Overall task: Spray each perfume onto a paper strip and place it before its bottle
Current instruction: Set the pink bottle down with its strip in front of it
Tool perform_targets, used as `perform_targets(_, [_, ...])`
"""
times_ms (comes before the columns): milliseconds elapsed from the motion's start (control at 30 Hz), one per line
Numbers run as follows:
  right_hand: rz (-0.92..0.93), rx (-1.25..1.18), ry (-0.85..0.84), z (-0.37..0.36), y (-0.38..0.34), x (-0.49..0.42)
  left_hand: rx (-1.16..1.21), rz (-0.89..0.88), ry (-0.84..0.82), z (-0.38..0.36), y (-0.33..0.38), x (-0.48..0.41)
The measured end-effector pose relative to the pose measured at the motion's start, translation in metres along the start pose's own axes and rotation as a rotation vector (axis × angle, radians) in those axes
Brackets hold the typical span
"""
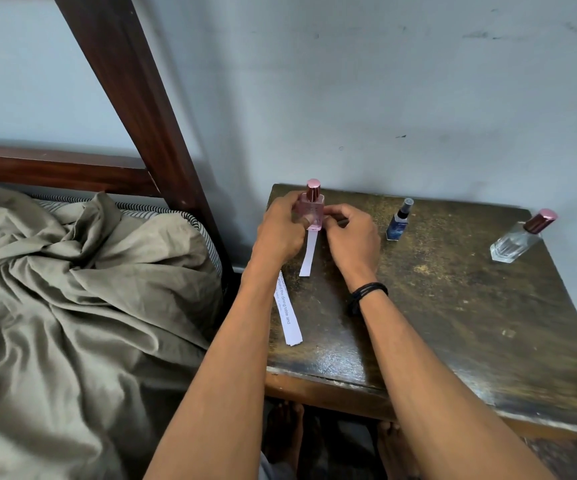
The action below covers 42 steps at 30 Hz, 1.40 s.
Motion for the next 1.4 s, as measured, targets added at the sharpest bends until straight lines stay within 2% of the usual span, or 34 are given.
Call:
perform_targets(433, [-0.014,-0.069,0.041,0.001,0.001,-0.001,0.08,-0.006,-0.013,-0.001,0.003,0.002])
perform_targets(1033, [-0.047,-0.035,0.048,0.002,0.002,0.001,0.084,0.019,-0.049,0.005,-0.001,0.002])
perform_targets(1300, [-0.15,-0.301,0.166,0.022,0.004,0.001,0.106,0.086,0.109,0.051,-0.015,0.005])
perform_targets(1400, [-0.138,-0.306,0.12,0.041,-0.009,0.008,0.08,0.109,0.157,0.065,-0.019,0.014])
Point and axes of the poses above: each hand's wrist, its own x-axis away from the middle knuckle, its own z-axis out of the back of the hand, y = z × x, the point moved 7 cm from there along -x, towards the middle knuckle, and after that the axes turned 12 degrees about z, right-handed, at the moved point
